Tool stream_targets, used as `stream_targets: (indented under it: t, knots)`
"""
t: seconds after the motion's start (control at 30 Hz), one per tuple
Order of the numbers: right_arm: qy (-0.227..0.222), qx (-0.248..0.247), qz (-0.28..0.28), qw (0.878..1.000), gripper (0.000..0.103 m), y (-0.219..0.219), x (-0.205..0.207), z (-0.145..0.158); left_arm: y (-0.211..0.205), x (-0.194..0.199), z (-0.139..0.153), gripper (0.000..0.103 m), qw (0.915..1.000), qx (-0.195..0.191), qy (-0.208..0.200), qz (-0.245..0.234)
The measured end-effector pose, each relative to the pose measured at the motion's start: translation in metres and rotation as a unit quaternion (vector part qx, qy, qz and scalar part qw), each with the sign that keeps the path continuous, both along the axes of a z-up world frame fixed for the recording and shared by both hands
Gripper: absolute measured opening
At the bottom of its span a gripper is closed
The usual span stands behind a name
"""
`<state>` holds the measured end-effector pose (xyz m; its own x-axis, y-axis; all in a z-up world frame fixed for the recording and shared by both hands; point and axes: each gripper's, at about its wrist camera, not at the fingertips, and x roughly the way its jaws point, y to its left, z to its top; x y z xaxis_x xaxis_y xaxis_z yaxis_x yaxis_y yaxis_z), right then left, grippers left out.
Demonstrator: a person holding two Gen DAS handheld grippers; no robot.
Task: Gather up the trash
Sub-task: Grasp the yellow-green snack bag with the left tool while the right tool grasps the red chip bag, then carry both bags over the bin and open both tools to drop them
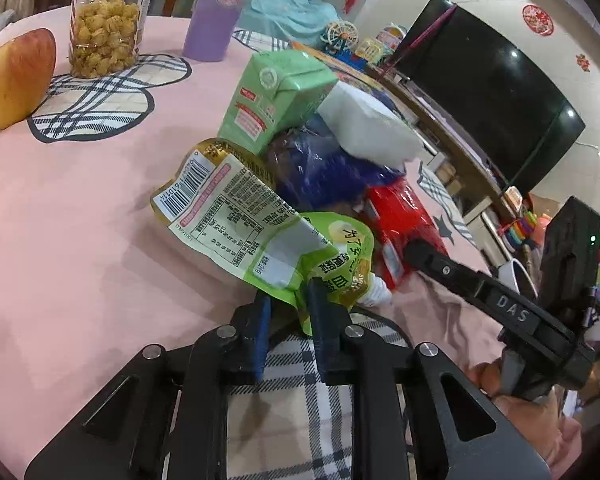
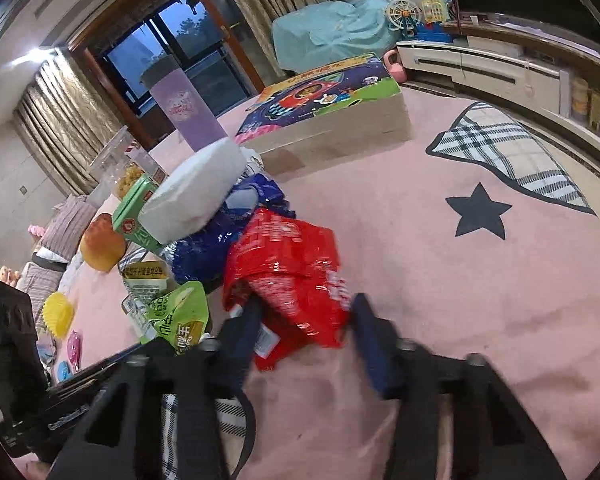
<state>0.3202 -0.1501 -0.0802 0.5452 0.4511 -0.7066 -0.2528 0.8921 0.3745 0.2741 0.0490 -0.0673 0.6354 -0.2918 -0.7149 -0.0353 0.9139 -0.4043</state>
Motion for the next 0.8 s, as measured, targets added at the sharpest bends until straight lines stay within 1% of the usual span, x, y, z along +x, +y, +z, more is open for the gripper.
stream_targets:
  t: [0.03,0.07,0.1,0.17,0.23,0.4,0.57,0.73,0.8]
  knots:
    - [0.001,0.001,0.001,1.000,0.028,0.000,-0.001,0.000,0.000,-0.002,0.001,0.010,1.0000,-0.004,-0.005,-0.002]
    - [0.002,0.000,-0.001,1.000,0.022,-0.002,-0.002,0.000,-0.001,-0.004,0.003,0.008,0.9999,-0.005,-0.010,-0.004]
    - [0.003,0.005,0.001,1.000,0.018,-0.004,-0.004,-0.001,-0.002,-0.006,0.006,0.007,0.9998,-0.002,-0.017,-0.004]
    - [0.005,0.010,0.000,1.000,0.015,-0.008,-0.010,0.000,-0.005,-0.013,0.010,0.005,0.9996,-0.001,-0.027,-0.007]
    - [0.004,0.014,0.000,1.000,0.005,-0.011,-0.015,0.000,-0.007,-0.020,0.014,0.005,0.9994,0.002,-0.032,-0.010]
    - [-0.005,0.016,-0.003,1.000,0.004,-0.021,-0.034,0.007,-0.014,-0.037,0.020,0.004,0.9991,-0.002,-0.040,-0.018]
    - [-0.012,0.018,-0.010,1.000,0.004,-0.033,-0.052,0.014,-0.028,-0.053,0.022,0.004,0.9986,-0.009,-0.038,-0.034]
    - [-0.024,0.020,-0.028,0.999,0.004,-0.051,-0.072,0.023,-0.049,-0.059,0.028,0.004,0.9973,-0.011,-0.042,-0.059]
    - [-0.026,0.017,-0.037,0.999,0.004,-0.061,-0.080,0.026,-0.056,-0.060,0.030,0.004,0.9967,-0.018,-0.040,-0.067]
